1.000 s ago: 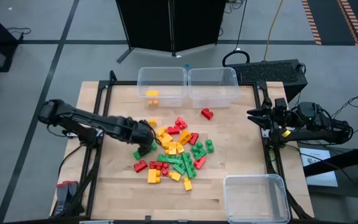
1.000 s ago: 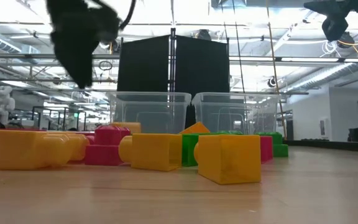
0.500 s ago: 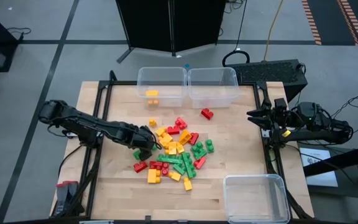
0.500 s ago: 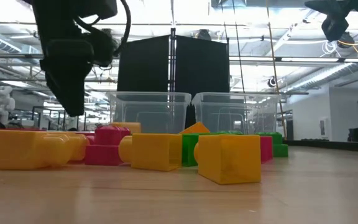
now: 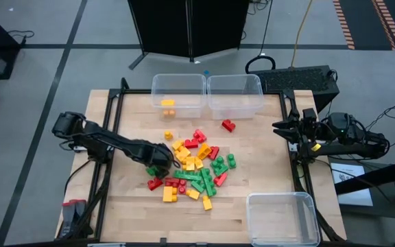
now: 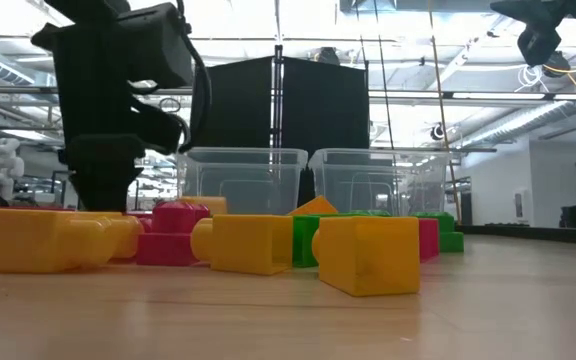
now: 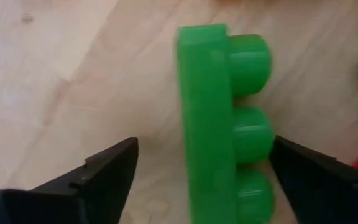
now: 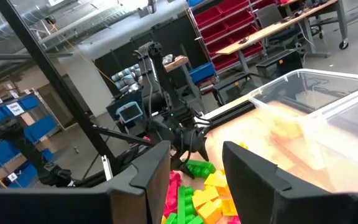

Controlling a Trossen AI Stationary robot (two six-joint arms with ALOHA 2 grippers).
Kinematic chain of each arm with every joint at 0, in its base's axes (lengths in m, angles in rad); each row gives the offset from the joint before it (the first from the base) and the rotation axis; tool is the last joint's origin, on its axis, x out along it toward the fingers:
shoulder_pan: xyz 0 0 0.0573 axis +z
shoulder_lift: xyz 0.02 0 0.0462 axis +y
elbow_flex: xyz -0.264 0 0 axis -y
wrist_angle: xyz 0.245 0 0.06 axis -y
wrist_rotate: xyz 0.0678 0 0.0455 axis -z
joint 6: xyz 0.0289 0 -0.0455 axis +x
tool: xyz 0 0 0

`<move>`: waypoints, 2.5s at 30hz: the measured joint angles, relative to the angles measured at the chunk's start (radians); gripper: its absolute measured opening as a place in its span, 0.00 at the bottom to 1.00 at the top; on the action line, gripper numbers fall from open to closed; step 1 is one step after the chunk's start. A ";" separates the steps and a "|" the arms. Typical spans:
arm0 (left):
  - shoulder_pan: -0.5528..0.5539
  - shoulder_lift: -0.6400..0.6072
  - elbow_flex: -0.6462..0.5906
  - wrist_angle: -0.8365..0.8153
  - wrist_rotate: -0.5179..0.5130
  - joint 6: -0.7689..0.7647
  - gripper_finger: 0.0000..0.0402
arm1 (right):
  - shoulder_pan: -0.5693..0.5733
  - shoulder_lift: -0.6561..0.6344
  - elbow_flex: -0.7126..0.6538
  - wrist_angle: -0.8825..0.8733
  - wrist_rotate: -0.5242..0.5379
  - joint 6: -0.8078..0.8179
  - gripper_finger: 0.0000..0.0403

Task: Sort blocks
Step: Put the green game piece into the bottom right transparent bin

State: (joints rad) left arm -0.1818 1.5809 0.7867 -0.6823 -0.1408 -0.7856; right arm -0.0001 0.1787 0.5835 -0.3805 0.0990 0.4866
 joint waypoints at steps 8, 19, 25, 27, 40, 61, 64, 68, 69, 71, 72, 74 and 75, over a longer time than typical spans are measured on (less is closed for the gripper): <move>-0.001 0.028 0.005 0.026 0.040 -0.024 0.42 | 0.000 0.000 0.000 -0.015 0.000 0.000 0.36; 0.008 -0.055 0.084 -0.050 0.048 -0.068 0.26 | 0.000 0.000 0.000 -0.025 0.002 -0.009 0.36; 0.022 -0.096 0.216 -0.139 0.054 -0.097 0.02 | 0.000 0.000 0.000 -0.030 0.002 -0.009 0.36; 0.031 -0.106 0.282 -0.150 0.036 -0.092 0.01 | 0.000 0.000 0.000 -0.030 0.002 -0.009 0.36; 0.093 -0.111 0.670 0.150 -0.074 0.137 0.00 | 0.000 0.000 0.000 -0.043 0.006 -0.031 0.36; -0.019 0.312 1.152 0.390 -0.059 0.435 0.00 | 0.000 0.000 0.000 -0.120 0.005 -0.003 0.36; -0.039 0.373 1.220 0.391 -0.049 0.503 0.00 | 0.000 0.000 0.000 -0.119 0.005 -0.003 0.36; -0.071 0.431 1.280 0.452 -0.049 0.584 0.00 | 0.000 0.000 0.000 -0.119 0.005 -0.007 0.36; -0.078 0.445 1.288 0.486 -0.049 0.612 0.00 | 0.000 0.000 0.000 -0.119 0.005 -0.007 0.36; -0.095 0.471 1.298 0.536 -0.050 0.671 0.00 | 0.000 0.000 0.000 -0.119 0.005 -0.007 0.36; -0.101 0.487 1.302 0.563 -0.050 0.701 0.00 | 0.000 0.000 0.000 -0.119 0.005 -0.007 0.36; -0.109 0.521 1.304 0.609 -0.051 0.770 0.00 | 0.000 0.000 0.000 -0.121 0.005 -0.003 0.36; -0.112 0.537 1.304 0.625 -0.051 0.804 0.00 | 0.000 0.000 0.000 -0.121 0.005 -0.003 0.36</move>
State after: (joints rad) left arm -0.2934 2.1183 2.0907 -0.0571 -0.1917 0.0182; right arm 0.0001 0.1791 0.5835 -0.5011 0.1040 0.4839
